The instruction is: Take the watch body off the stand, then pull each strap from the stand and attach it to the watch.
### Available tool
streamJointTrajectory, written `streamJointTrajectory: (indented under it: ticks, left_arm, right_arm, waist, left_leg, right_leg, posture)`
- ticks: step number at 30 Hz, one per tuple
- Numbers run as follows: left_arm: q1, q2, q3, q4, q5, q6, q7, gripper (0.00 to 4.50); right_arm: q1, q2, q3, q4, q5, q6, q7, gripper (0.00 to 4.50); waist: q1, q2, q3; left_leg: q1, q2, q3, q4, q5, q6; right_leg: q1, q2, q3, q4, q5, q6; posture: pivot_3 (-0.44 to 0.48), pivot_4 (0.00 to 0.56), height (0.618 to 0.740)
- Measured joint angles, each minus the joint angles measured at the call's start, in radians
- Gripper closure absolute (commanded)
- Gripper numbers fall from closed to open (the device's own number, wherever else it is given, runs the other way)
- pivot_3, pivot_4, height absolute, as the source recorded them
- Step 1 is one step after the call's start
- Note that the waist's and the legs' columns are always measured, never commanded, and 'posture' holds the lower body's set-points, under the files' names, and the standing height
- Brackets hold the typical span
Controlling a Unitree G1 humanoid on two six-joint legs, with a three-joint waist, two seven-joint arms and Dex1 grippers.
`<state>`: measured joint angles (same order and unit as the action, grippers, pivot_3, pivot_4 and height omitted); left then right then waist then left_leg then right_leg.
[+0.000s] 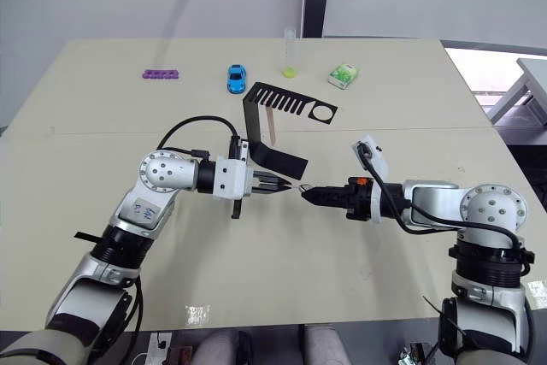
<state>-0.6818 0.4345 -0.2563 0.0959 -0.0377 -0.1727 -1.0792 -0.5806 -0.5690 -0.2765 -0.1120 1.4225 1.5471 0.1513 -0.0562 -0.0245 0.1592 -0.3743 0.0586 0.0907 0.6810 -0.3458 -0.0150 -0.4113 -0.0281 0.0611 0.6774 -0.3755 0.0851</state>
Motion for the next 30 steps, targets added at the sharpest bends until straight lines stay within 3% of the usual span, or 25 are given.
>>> streamJointTrajectory:
  ticks: [30]
  left_arm:
    - [-0.009,-0.004,-0.001,0.005,0.002,0.009,-0.001,4.5]
  right_arm:
    - [-0.016,-0.039,0.044,-0.009,0.021,-0.051,-0.01,2.98]
  waist:
    - [0.0,0.0,0.0]
  left_leg:
    - [0.0,0.0,0.0,0.0,0.0,0.0]
  right_leg:
    - [0.0,0.0,0.0,0.0,0.0,0.0]
  posture:
    - [0.0,0.15,0.74]
